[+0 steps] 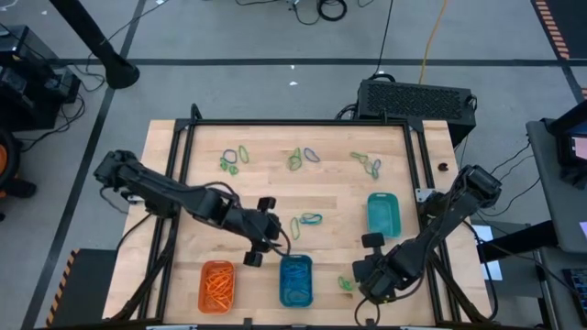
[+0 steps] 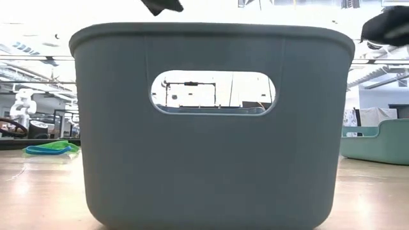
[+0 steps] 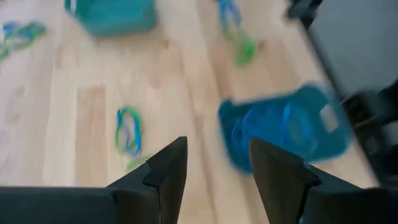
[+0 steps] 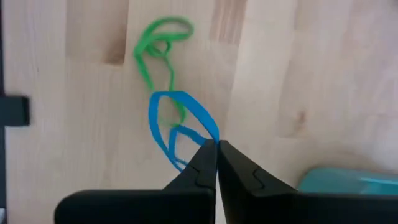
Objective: Sort rubber bands into baskets
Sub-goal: Put the blue rubber band into the blue bin
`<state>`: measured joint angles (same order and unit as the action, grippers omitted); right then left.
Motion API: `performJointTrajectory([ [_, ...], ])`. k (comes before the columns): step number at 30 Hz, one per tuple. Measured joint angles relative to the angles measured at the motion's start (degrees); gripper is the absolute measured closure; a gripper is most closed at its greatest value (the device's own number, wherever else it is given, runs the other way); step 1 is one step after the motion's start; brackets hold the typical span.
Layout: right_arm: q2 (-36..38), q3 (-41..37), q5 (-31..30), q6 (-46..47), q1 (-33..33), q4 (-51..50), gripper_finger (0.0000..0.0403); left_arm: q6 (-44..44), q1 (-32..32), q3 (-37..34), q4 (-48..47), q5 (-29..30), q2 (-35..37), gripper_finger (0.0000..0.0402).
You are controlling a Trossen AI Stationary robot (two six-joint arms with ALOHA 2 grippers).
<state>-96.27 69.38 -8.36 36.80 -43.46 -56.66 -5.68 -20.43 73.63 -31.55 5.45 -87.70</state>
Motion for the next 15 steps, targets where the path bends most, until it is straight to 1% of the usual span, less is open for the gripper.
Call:
performJointTrajectory([
  [3, 0.04, 1.84, -0.42, 0.02, 0.02, -0.03, 0.0403, -0.43, 0.22, 0.02, 5.00, -3.90, 0.41, 0.0224],
  [5, 0.07, 2.38, 0.69, 0.05, 0.02, 0.42, 0.0403, -0.45, 0.16, 0.04, 5.85, -5.46, 0.35, 0.0224],
  [7, 0.09, 2.39, 4.19, 0.76, 0.02, 1.66, 0.0403, -0.45, 0.17, 0.04, 5.60, -5.83, 0.35, 0.0224],
  [11, 0.09, 2.37, 13.34, 5.42, 0.02, 2.35, 0.0403, -0.45, 0.22, 0.03, 4.82, -5.83, 0.32, 0.0224],
  [13, 0.11, 1.96, 15.43, 7.79, -0.25, 2.47, 0.0403, -0.12, 0.20, 0.04, 5.08, -5.83, 0.32, 0.0224],
  [15, 0.11, 1.13, 15.19, 9.98, -0.68, 2.53, 0.0403, 0.03, 0.20, 0.04, 5.13, -5.85, 0.32, 0.0224],
])
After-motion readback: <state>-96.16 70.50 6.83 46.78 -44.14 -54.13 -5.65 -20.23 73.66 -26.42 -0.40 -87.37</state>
